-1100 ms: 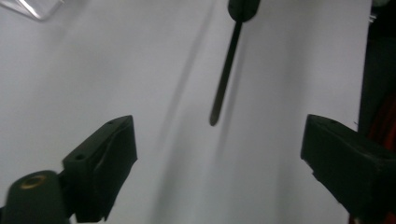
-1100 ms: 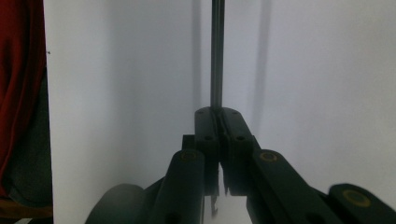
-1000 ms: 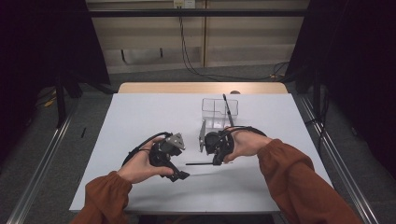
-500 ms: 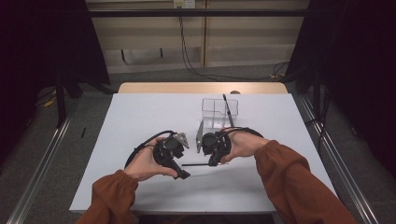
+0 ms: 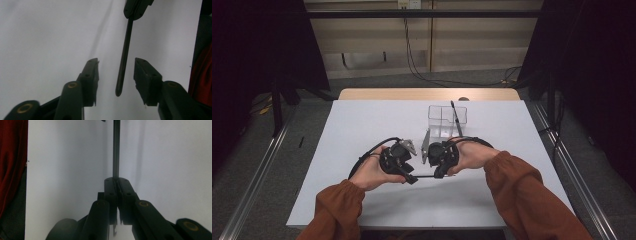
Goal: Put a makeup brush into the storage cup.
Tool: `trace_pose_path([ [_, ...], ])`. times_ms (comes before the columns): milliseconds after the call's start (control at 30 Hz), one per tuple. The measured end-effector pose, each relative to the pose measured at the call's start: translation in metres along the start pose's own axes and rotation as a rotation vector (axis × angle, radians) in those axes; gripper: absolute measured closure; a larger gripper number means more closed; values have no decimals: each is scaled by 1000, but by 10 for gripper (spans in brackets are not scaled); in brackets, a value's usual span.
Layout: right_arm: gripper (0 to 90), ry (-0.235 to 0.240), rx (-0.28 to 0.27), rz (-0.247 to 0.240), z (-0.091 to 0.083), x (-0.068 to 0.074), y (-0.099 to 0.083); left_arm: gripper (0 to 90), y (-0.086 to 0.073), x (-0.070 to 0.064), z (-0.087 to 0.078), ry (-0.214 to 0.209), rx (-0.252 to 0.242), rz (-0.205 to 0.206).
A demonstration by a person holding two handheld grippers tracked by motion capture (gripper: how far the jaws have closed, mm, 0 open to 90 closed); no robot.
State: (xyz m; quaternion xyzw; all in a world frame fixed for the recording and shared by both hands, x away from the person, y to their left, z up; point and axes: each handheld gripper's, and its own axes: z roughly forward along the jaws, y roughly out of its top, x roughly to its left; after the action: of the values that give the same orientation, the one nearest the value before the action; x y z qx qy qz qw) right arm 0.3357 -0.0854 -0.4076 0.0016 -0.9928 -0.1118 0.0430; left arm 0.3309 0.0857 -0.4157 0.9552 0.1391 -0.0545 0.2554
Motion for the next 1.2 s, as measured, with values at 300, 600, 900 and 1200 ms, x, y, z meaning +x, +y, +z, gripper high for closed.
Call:
trace_pose_path([
  [300, 870, -6, -15, 8, 1, -1, -1, 738, 0, 0, 5, -8, 7, 22],
  [600, 868, -13, -19, 19, 4, 1, -3, 820, 0, 0, 9, -49, 7, 22],
  [900, 843, -19, -37, 14, 3, -1, -8, 855, 0, -7, 10, -69, -60, -45],
  [1200, 737, -22, -82, 42, 1, -5, -13, 855, -3, -2, 3, -55, -28, 5],
])
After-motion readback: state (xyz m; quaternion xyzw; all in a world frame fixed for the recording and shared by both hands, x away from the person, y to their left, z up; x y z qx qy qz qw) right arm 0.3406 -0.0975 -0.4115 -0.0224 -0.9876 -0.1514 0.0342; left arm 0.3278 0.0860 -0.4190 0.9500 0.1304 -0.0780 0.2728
